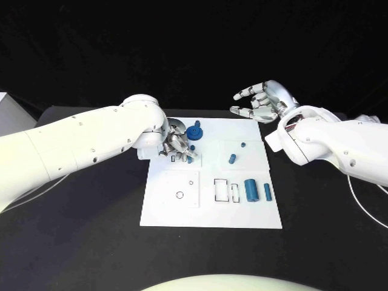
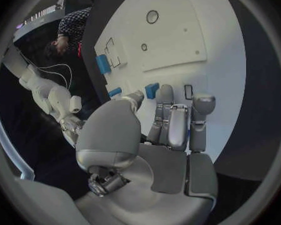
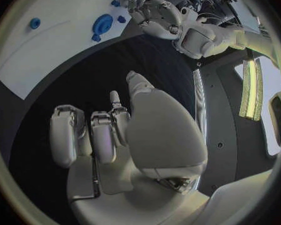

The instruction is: Assemble the parts on the task board

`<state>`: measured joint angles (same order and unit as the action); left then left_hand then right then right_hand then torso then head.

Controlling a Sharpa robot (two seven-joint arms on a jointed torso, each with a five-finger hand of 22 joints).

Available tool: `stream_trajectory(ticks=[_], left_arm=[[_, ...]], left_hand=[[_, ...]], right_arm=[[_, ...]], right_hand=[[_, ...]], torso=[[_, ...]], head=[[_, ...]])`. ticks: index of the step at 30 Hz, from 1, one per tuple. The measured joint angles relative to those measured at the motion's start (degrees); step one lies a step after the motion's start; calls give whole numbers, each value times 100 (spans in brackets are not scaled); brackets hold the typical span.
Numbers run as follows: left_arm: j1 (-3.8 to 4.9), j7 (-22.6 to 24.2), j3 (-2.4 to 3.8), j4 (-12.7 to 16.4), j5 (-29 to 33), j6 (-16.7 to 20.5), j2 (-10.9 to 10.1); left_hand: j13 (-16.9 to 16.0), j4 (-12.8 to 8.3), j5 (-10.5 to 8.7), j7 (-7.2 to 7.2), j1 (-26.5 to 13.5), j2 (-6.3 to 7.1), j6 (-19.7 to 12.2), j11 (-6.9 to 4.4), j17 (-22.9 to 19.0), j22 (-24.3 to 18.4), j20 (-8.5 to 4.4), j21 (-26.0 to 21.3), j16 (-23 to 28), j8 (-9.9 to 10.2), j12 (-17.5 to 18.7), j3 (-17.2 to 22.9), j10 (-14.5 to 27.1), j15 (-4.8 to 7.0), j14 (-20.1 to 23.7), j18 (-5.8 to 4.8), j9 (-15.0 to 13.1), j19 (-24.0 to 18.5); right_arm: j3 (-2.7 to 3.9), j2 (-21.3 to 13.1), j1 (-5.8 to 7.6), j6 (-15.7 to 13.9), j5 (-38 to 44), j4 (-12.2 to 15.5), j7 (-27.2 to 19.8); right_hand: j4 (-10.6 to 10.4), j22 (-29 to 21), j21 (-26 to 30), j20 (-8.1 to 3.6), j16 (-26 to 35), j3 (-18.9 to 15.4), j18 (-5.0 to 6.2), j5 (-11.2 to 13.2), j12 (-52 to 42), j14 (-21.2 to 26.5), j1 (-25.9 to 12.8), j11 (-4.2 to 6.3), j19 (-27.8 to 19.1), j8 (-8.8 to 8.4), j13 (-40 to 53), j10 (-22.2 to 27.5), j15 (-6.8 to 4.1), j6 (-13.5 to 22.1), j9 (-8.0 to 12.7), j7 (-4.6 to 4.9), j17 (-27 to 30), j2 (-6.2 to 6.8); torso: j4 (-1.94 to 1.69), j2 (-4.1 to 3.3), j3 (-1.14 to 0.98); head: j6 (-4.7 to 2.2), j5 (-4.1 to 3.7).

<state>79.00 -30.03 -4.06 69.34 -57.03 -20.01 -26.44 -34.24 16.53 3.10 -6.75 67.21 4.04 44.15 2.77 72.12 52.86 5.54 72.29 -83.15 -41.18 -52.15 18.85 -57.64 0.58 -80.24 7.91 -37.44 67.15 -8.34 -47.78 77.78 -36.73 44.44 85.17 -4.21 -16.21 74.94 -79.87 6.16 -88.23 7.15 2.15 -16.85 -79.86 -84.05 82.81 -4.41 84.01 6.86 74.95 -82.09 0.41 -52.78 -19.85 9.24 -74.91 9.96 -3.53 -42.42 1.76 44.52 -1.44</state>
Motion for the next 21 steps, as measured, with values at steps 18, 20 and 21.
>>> stream_trajectory(ticks=[18,20,21], left_arm=[[-14,-3,-14,-109,155,-89,44],[-15,-3,-14,-109,189,-90,42],[-14,-3,-14,-109,221,-90,39]], left_hand=[[26,-17,0,22,176,-45,22,-12,89,88,0,65,-51,0,-22,312,11,55,-55,0,-53,0],[54,-75,-4,48,357,-33,2,-35,113,106,0,90,-55,0,-22,608,29,69,-69,1,-87,0],[73,-123,-11,63,441,8,0,-53,121,112,-12,105,-55,2,-22,850,28,74,-74,0,-104,6]], right_arm=[[0,19,-8,48,2,-17,13],[-1,21,-10,53,2,-19,14],[-1,22,-10,56,2,-20,14]], right_hand=[[-24,-1,0,0,0,24,0,0,0,0,0,0,0,23,-1,0,0,0,-2,0,0,0],[-24,-2,0,0,0,24,0,0,0,0,0,0,0,23,-1,0,0,0,-2,0,0,0],[-24,-2,0,0,0,24,0,0,0,0,0,0,0,23,-1,0,0,0,-2,0,0,0]], torso=[[2,-4,-5],[2,-4,-5],[2,-4,-6]], head=[[37,-9],[45,-11],[47,-11]])
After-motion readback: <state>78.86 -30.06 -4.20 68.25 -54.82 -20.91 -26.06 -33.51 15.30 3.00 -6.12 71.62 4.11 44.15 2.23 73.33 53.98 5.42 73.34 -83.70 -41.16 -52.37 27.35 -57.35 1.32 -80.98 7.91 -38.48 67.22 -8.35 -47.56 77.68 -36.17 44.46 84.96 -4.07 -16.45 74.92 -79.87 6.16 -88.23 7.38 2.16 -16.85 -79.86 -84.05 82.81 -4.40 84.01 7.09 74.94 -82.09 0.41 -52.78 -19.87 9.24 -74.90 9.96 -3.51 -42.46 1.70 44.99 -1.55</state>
